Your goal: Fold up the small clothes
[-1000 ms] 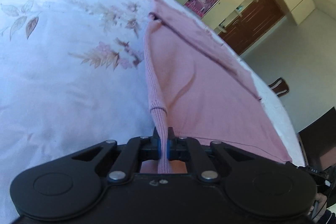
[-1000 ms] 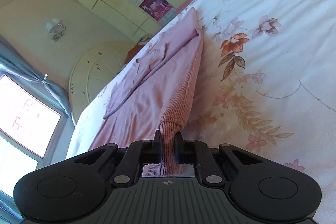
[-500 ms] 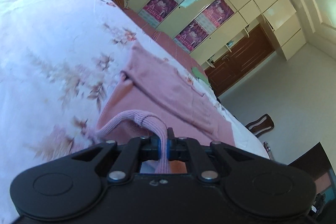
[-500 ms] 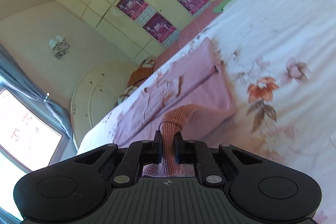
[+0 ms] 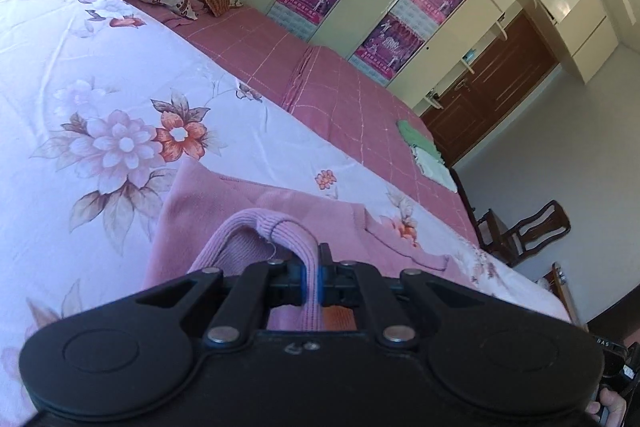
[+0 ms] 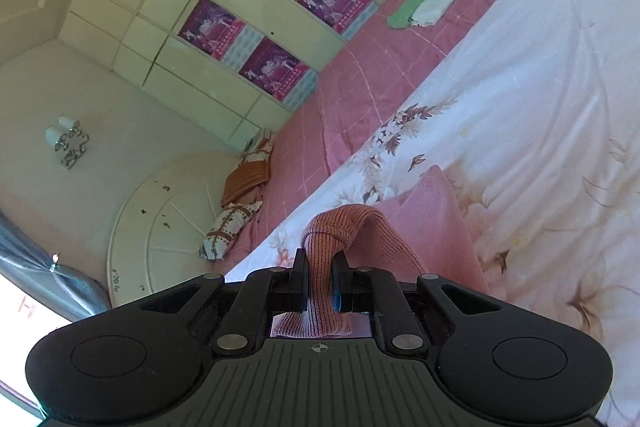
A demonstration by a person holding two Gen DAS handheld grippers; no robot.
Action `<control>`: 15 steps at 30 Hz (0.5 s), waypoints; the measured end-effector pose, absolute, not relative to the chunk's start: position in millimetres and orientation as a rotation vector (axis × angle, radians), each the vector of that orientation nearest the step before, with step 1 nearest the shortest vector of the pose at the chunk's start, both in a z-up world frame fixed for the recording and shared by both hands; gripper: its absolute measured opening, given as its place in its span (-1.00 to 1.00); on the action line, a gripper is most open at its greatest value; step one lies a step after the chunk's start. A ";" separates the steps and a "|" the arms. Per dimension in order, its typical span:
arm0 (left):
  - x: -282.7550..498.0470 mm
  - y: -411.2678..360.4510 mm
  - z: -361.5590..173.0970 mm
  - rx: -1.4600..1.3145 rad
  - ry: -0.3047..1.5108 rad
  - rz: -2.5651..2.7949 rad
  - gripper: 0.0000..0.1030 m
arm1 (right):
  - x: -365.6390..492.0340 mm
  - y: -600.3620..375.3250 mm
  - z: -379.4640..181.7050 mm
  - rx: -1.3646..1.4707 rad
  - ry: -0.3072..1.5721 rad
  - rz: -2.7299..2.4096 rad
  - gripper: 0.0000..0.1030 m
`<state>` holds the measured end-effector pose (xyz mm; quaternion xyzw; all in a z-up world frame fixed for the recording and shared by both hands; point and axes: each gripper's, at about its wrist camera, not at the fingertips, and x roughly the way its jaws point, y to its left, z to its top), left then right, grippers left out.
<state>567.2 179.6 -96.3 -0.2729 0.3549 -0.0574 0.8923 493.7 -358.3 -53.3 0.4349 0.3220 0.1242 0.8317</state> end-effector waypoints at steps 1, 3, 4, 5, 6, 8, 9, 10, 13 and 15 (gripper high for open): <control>578.4 177.8 -103.4 -0.549 0.753 -0.122 -0.91 | 508.4 -358.8 -63.1 0.921 0.708 0.264 -0.80; 591.7 180.8 -111.9 -0.556 0.758 -0.114 -0.50 | 533.7 -359.4 -85.5 0.924 0.759 0.283 -0.80; 593.7 185.3 -111.2 -0.567 0.738 -0.103 -0.25 | 542.5 -360.9 -91.4 0.894 0.764 0.274 -0.78; 589.7 188.8 -107.3 -0.568 0.693 -0.092 0.41 | 545.2 -363.3 -94.6 0.874 0.758 0.250 -0.42; 583.6 191.5 -102.1 -0.551 0.632 -0.076 0.71 | 545.4 -369.1 -95.0 0.878 0.723 0.229 0.19; 581.3 194.2 -96.1 -0.476 0.596 -0.088 0.56 | 539.5 -379.2 -88.4 0.846 0.633 0.227 0.41; 585.0 192.8 -97.0 -0.427 0.623 -0.100 0.41 | 539.6 -379.6 -85.1 0.801 0.638 0.246 0.40; 588.7 189.5 -98.2 -0.375 0.645 -0.114 0.36 | 539.9 -377.6 -83.5 0.750 0.649 0.266 0.40; 598.8 174.5 -103.6 -0.217 0.695 -0.150 0.32 | 546.5 -356.2 -85.8 0.545 0.701 0.321 -0.06; 607.4 160.3 -109.0 -0.112 0.724 -0.165 0.28 | 550.8 -337.7 -91.1 0.430 0.724 0.328 -0.11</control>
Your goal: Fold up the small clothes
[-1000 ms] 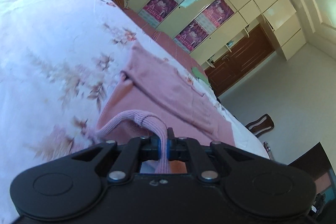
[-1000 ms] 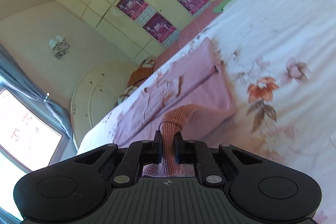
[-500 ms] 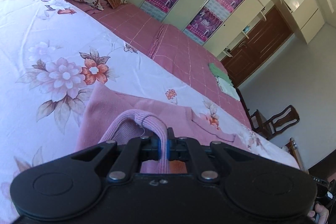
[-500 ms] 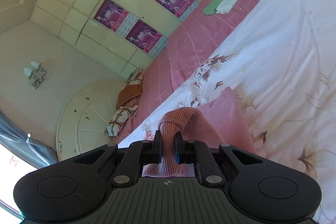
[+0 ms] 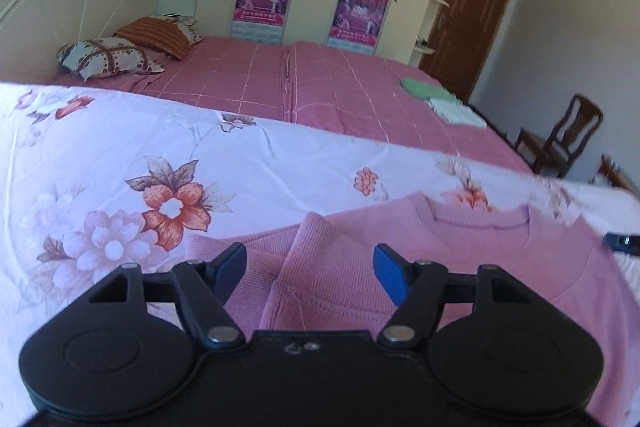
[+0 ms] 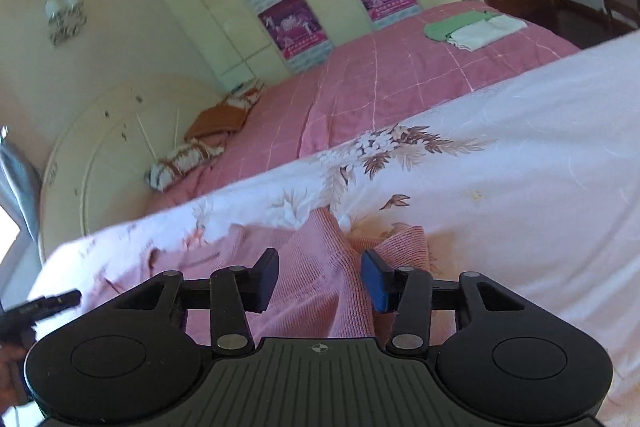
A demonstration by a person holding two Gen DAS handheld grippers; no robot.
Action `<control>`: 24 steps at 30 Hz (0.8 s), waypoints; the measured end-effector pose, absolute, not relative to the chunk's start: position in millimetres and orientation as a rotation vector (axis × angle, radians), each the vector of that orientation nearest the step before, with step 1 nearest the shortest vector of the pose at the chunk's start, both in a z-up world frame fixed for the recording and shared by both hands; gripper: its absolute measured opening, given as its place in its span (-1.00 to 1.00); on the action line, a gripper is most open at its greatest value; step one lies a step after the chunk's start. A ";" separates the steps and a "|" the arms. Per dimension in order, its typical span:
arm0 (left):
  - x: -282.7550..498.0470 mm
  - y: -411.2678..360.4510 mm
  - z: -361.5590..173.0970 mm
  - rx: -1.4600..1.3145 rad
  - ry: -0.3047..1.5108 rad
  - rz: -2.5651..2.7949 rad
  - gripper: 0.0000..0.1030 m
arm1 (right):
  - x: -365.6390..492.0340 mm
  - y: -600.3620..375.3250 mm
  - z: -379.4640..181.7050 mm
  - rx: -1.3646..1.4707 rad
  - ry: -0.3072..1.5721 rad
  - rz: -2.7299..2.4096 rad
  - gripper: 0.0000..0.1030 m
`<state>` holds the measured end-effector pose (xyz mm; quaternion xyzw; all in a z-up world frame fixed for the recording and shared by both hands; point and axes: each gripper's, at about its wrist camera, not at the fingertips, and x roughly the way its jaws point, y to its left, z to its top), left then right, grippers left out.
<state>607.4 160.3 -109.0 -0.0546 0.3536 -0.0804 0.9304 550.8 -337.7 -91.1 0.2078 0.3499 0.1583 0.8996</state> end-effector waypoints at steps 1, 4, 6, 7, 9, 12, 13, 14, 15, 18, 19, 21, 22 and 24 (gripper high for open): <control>610.0 153.3 -112.9 -0.058 0.740 -0.169 0.24 | 551.9 -327.8 -93.4 0.364 0.730 0.327 -0.11; 617.0 138.8 -125.8 0.066 0.764 -0.169 0.08 | 555.1 -302.4 -101.5 0.189 0.743 0.309 -0.11; 610.9 134.9 -124.5 0.074 0.715 -0.169 -0.84 | 557.5 -287.6 -105.4 0.063 0.735 0.297 -0.37; 601.8 133.4 -119.1 0.079 0.646 -0.126 -0.85 | 555.3 -283.0 -105.6 0.028 0.727 0.305 -0.75; 576.5 140.3 -104.4 0.022 0.454 -0.050 -0.85 | 551.2 -285.3 -103.2 0.045 0.646 0.306 -0.84; 580.2 154.0 -105.2 -0.048 0.457 0.033 -1.00 | 543.2 -302.5 -94.4 0.163 0.517 0.263 -0.84; 589.7 154.2 -110.6 -0.017 0.508 0.089 -1.00 | 544.5 -302.9 -98.1 0.154 0.517 0.245 -0.84; 597.3 157.9 -115.6 -0.016 0.547 0.113 -1.00 | 550.0 -300.9 -105.8 0.134 0.553 0.231 -0.84; 603.7 164.3 -119.8 -0.042 0.582 0.128 -1.00 | 556.2 -297.9 -114.6 0.106 0.604 0.199 -0.84; 609.7 178.3 -124.6 -0.109 0.640 0.118 -1.00 | 557.6 -304.4 -128.3 0.149 0.674 0.161 -0.84; 607.7 179.9 -123.5 -0.125 0.638 0.082 -1.00 | 556.6 -307.3 -125.9 0.168 0.681 0.157 -0.84; 601.9 179.7 -118.9 -0.156 0.626 0.007 -0.41 | 556.1 -305.8 -121.0 0.157 0.690 0.153 -0.84; 598.4 176.3 -115.5 -0.148 0.617 -0.018 0.00 | 554.4 -306.0 -118.5 0.144 0.688 0.153 -0.83; 586.4 165.7 -106.7 -0.106 0.551 -0.052 0.84 | 552.4 -304.8 -115.9 0.116 0.684 0.158 -0.78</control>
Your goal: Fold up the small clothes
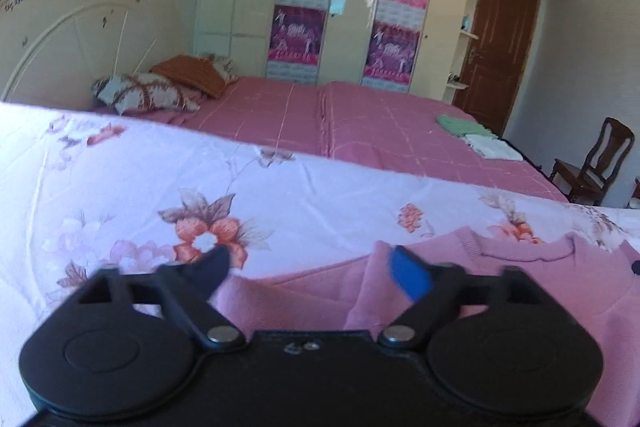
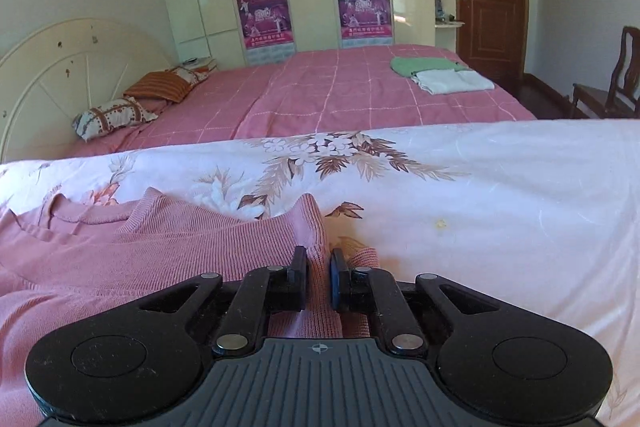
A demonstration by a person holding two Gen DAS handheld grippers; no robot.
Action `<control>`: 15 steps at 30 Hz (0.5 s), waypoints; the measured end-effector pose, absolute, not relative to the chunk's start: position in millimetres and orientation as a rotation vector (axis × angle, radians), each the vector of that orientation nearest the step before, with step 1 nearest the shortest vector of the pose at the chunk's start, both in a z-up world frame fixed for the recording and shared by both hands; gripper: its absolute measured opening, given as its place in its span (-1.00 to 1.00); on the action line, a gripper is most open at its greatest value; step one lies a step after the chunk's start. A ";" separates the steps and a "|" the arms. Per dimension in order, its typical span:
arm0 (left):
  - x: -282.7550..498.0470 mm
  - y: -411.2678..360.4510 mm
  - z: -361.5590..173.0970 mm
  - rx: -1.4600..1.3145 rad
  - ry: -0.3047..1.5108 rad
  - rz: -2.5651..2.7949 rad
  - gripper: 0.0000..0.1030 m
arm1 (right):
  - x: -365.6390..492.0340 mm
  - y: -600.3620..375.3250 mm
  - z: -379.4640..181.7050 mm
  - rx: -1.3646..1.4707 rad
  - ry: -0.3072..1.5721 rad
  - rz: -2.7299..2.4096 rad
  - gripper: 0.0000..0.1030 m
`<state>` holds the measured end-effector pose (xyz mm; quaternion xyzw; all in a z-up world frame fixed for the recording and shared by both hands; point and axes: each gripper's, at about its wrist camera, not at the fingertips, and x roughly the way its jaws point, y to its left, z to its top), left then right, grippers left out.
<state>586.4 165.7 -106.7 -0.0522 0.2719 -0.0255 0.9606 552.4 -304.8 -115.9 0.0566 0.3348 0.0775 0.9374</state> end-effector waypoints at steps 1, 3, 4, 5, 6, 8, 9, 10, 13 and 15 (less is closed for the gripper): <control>585.5 155.9 -103.0 -0.082 0.546 -0.095 0.73 | 550.7 -304.0 -113.7 0.108 0.678 0.165 -0.72; 592.1 146.9 -102.8 -0.060 0.588 -0.146 0.30 | 546.8 -303.3 -110.7 0.108 0.659 0.174 -0.69; 599.5 141.1 -106.7 -0.034 0.620 -0.153 0.19 | 545.2 -303.2 -109.8 0.110 0.654 0.179 -0.69; 606.0 137.0 -111.4 -0.004 0.654 -0.155 -0.07 | 545.2 -302.5 -109.7 0.111 0.656 0.184 -0.68; 610.4 133.3 -114.6 0.019 0.673 -0.159 -0.11 | 546.1 -300.6 -109.9 0.101 0.657 0.183 -0.68; 620.0 125.8 -125.2 0.064 0.724 -0.174 -0.10 | 547.1 -297.5 -108.4 0.084 0.654 0.180 -0.68; 621.9 122.1 -128.3 0.086 0.728 -0.183 -0.13 | 547.9 -296.0 -107.5 0.076 0.654 0.182 -0.68; 620.7 119.0 -128.9 0.108 0.714 -0.196 -0.20 | 549.8 -294.0 -107.6 0.060 0.661 0.177 -0.68; 609.5 108.0 -124.5 0.166 0.649 -0.216 -0.94 | 555.1 -288.5 -108.7 0.014 0.684 0.172 -0.68; 592.9 112.1 -115.2 0.143 0.538 -0.166 -0.94 | 556.0 -286.6 -108.4 -0.007 0.700 0.203 -0.83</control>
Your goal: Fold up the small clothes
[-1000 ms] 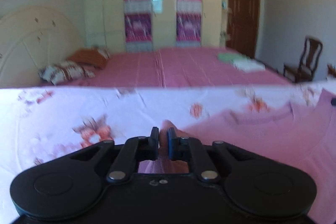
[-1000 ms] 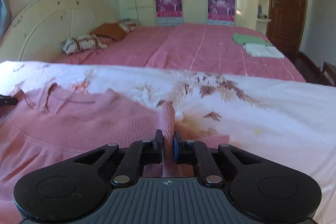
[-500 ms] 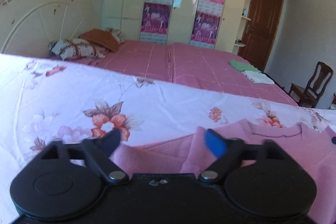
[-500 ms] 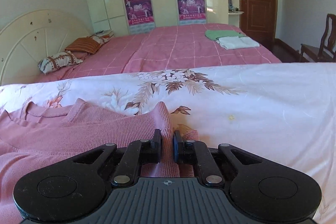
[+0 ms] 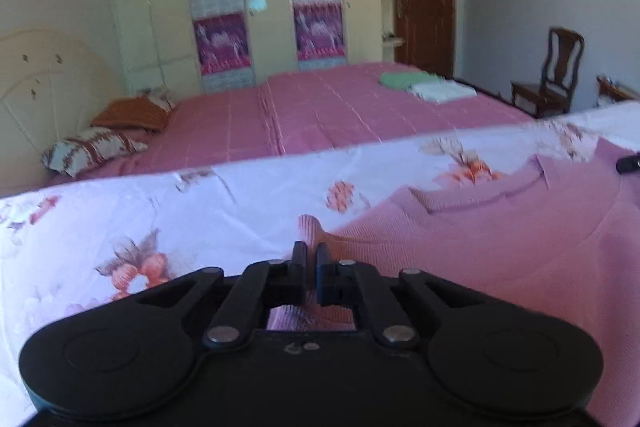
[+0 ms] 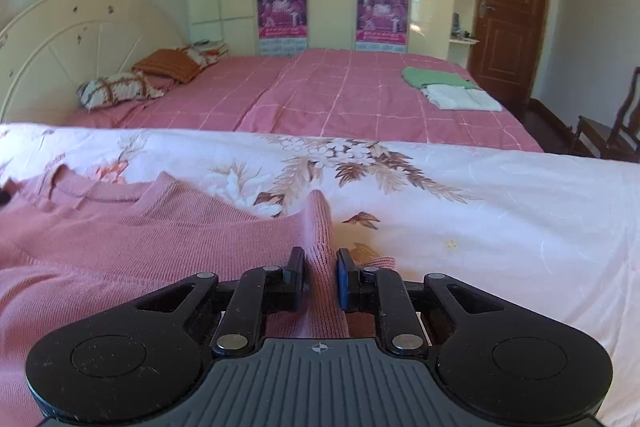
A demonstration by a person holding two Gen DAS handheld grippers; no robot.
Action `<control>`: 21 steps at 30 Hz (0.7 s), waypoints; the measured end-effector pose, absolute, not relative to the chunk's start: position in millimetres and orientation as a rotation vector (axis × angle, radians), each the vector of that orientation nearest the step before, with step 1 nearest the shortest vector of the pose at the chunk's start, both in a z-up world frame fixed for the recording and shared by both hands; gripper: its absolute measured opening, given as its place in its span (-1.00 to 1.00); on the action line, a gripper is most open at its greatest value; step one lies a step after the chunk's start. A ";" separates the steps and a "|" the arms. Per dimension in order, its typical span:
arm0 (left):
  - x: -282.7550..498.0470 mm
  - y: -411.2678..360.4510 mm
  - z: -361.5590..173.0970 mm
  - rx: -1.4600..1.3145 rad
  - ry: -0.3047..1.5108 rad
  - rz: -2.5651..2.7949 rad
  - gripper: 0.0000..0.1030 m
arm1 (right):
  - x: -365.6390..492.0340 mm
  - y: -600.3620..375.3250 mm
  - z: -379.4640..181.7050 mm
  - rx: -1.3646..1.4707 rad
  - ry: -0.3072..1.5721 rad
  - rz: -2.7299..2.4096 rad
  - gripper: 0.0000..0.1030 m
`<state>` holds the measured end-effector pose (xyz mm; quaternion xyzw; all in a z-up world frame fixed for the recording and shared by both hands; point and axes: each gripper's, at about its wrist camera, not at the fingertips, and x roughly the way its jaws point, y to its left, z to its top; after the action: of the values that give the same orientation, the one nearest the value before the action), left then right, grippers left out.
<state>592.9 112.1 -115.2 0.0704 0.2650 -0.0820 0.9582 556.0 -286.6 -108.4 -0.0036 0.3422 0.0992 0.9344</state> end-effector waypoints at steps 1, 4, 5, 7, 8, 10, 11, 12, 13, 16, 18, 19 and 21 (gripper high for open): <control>582.4 118.6 -107.3 0.106 0.473 -0.138 -0.94 | 553.6 -286.5 -104.8 -0.004 0.686 0.233 -0.83; 577.4 136.5 -103.3 0.026 0.445 -0.065 -0.94 | 537.4 -285.8 -83.0 0.006 0.569 0.292 -0.83; 584.0 141.2 -108.6 0.008 0.473 -0.044 -0.94 | 535.3 -285.9 -79.3 0.014 0.543 0.305 -0.83; 604.6 145.1 -123.4 -0.020 0.582 -0.037 -0.94 | 542.1 -283.8 -82.3 0.012 0.544 0.292 -0.83; 609.3 142.3 -128.1 -0.004 0.604 -0.030 -0.94 | 551.4 -282.3 -89.6 0.016 0.592 0.269 -0.83; 616.3 130.6 -128.8 0.081 0.637 -0.027 -0.94 | 568.0 -279.6 -110.0 0.028 0.699 0.223 -0.83; 616.5 127.4 -129.4 0.112 0.640 -0.021 -0.93 | 570.6 -277.8 -117.4 0.029 0.713 0.206 -0.83; 616.4 126.7 -130.9 0.131 0.654 -0.021 -0.91 | 569.9 -276.5 -118.9 0.033 0.700 0.197 -0.83; 616.1 127.5 -129.8 0.135 0.660 -0.023 -0.87 | 569.8 -274.8 -119.4 0.030 0.699 0.185 -0.83; 596.1 133.7 -109.3 0.132 0.580 0.058 0.00 | 569.9 -272.2 -115.0 0.010 0.704 0.165 -0.67; 571.7 124.0 -88.1 0.108 0.484 -0.018 0.06 | 555.7 -268.3 -95.9 -0.034 0.610 0.130 -0.21; 566.2 110.5 -80.4 0.091 0.481 -0.067 0.12 | 547.1 -266.9 -87.1 -0.027 0.567 0.181 -0.21; 557.9 69.4 -77.2 0.105 0.475 -0.203 0.35 | 543.9 -250.6 -79.4 0.017 0.591 0.310 -0.21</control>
<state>557.9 69.4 -77.2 0.0519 0.2350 -0.1003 0.9654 543.9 -250.6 -79.4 0.0086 0.2901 0.1523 0.9448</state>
